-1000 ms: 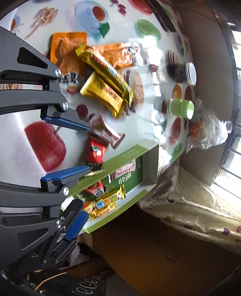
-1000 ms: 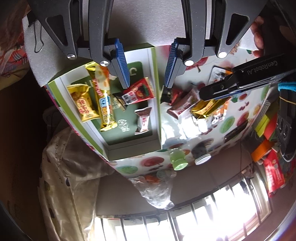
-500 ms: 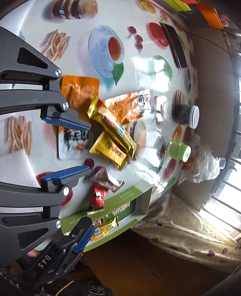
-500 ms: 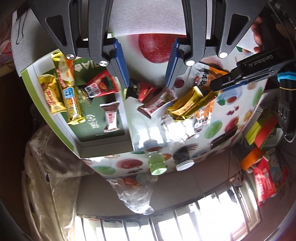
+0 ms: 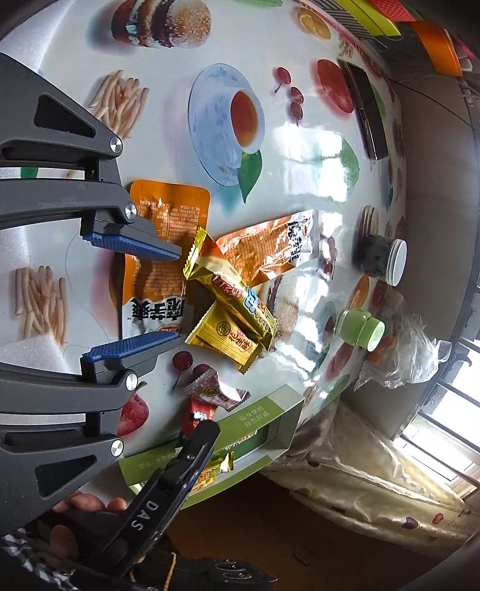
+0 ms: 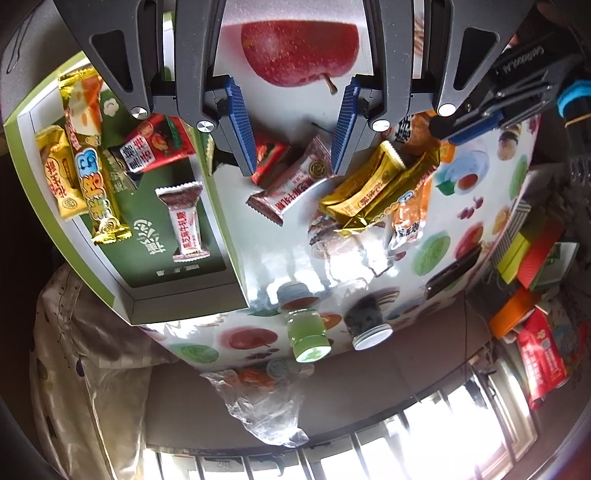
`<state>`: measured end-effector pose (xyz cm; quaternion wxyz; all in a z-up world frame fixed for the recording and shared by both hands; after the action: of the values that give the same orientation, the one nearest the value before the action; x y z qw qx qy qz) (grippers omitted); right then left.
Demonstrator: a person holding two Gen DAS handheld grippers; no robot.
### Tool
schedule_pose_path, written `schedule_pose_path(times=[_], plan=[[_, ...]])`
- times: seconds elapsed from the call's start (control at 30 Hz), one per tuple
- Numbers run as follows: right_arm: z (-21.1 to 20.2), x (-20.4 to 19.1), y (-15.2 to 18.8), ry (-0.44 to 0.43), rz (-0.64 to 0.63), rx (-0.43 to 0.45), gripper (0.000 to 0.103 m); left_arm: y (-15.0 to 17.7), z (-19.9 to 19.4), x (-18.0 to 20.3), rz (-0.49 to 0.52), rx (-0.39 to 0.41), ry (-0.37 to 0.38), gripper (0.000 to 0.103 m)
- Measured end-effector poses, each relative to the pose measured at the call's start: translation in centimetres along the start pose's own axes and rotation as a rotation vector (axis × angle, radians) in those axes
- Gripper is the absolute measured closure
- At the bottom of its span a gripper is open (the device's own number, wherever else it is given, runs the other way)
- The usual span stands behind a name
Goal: Organize snacks
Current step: 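Move both open grippers back from the box to the snack pile, then grasp a white-and-red nougat candy with the right gripper while the left grasps a gold bar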
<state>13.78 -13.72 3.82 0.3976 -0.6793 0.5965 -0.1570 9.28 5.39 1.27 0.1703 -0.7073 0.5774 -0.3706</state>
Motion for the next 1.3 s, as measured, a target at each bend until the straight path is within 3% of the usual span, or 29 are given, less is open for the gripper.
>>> schedule_pose_path(times=[0.43,0.87,1.3], plan=[[4.1,-0.7,-0.5,0.020,0.032,-0.062,0.064,-0.4,0.2,-1.3,-0.025,-0.002,-0.002,0.062],[5.8,-2.1,0.1,0.020,-0.033,-0.084,0.079,-0.9,0.2,-2.4,-0.039,0.009,-0.013,0.062],[4.7,-2.6,1.2,-0.053,-0.053,-0.099,0.081,-3.2,1.1,-1.4,0.080,0.027,-0.036,0.062]])
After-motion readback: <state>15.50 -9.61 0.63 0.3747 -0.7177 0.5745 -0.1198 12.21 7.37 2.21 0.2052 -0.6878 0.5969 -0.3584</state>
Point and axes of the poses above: each gripper's, at about its wrist camera, not at the fingertips, and z roughly the way its jaws point, x to its right, y to its underside, the point moved 2 cm from there along z, roughly the way its jaws point, and after that the axes turned 11 degrees about x, right-handed, at the moved point
